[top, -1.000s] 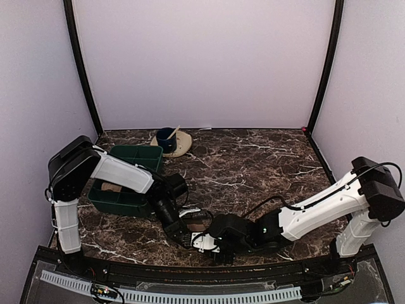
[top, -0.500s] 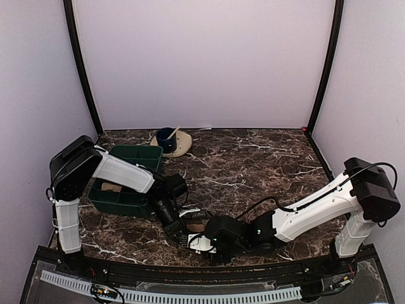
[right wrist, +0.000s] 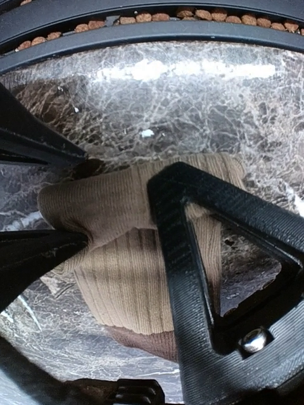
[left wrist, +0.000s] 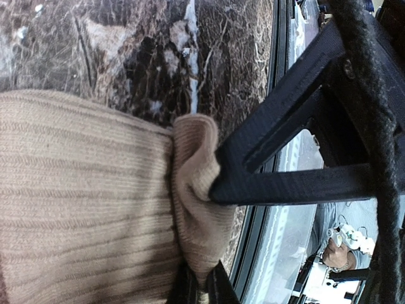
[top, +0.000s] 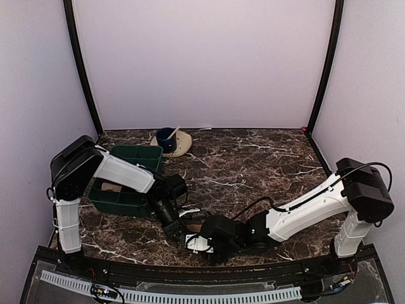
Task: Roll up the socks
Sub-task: Roll the sock at the center of the board.
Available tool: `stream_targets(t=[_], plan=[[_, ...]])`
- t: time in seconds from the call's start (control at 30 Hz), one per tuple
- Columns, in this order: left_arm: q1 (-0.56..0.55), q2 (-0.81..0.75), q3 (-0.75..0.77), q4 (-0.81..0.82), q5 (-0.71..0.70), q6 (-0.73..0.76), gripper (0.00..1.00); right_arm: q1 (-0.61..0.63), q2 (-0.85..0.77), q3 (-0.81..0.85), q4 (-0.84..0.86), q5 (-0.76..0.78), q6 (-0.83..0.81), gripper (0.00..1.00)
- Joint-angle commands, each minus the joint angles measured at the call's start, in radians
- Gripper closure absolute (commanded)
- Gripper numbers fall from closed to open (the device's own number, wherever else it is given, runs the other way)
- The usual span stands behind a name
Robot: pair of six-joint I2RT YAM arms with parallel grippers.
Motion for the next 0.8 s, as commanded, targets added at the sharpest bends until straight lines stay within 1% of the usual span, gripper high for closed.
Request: stream_targets(t=[0.0, 0.17, 0.43, 0.63, 0.77], plan=[[0.006, 0.008, 0.014, -0.028, 0.000, 0.022, 0.98, -0.017, 0.024, 0.025, -0.002, -0.031, -0.005, 0.69], [0.008, 0.009, 0.017, -0.028, -0.005, 0.022, 0.98, -0.036, 0.036, 0.025, -0.024, -0.049, 0.004, 0.72], [0.014, 0.005, 0.023, -0.025, -0.027, 0.004, 0.96, -0.059, 0.077, 0.039, -0.083, -0.089, 0.028, 0.83], [0.025, -0.013, 0.022, -0.015, -0.056, -0.029, 0.84, -0.069, 0.096, 0.048, -0.124, -0.107, 0.043, 0.91], [0.031, -0.033, 0.017, -0.006, -0.082, -0.049, 0.80, -0.072, 0.096, 0.049, -0.141, -0.123, 0.052, 0.95]])
